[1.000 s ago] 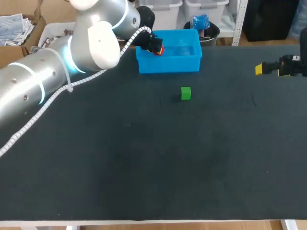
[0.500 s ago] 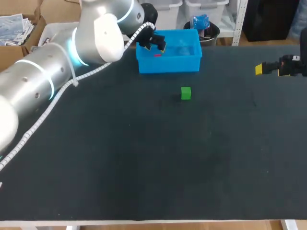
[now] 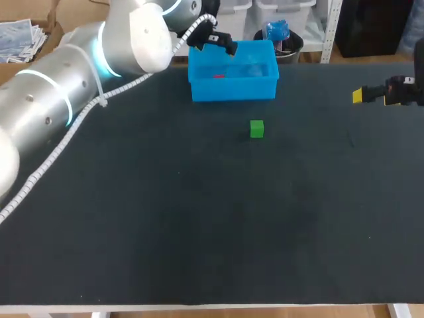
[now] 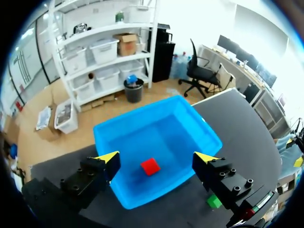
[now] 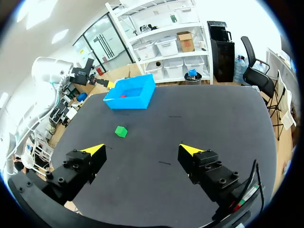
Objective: Use the left arm to pick the red cube and place it into the blue plastic box first, then use the right arm to grasp the green cube and put it into the same blue plastic box after the first action is fully finished.
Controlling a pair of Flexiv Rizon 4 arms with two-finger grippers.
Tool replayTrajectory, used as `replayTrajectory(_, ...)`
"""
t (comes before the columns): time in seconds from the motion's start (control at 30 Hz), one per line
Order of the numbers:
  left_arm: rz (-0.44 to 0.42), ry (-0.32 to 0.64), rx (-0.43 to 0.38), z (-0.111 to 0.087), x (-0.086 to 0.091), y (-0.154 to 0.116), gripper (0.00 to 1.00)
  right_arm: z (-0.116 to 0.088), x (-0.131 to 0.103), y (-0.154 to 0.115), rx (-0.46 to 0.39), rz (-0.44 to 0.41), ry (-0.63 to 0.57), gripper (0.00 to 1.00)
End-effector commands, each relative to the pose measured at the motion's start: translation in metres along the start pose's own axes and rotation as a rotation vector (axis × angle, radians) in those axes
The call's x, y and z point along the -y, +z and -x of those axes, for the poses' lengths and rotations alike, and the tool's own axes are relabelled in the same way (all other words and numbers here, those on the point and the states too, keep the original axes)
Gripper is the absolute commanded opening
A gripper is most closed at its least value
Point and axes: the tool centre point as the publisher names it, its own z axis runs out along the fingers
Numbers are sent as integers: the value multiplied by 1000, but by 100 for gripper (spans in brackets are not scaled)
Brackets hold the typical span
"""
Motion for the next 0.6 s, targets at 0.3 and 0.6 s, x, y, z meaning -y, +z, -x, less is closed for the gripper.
replayTrajectory(0.3,58,-26,3,-28,12,-68,100,0,0,0,-1,0,-1,100)
replayTrajectory(0.6,44,-61,16,-78,8,-117,100,0,0,0,-1,0,-1,100)
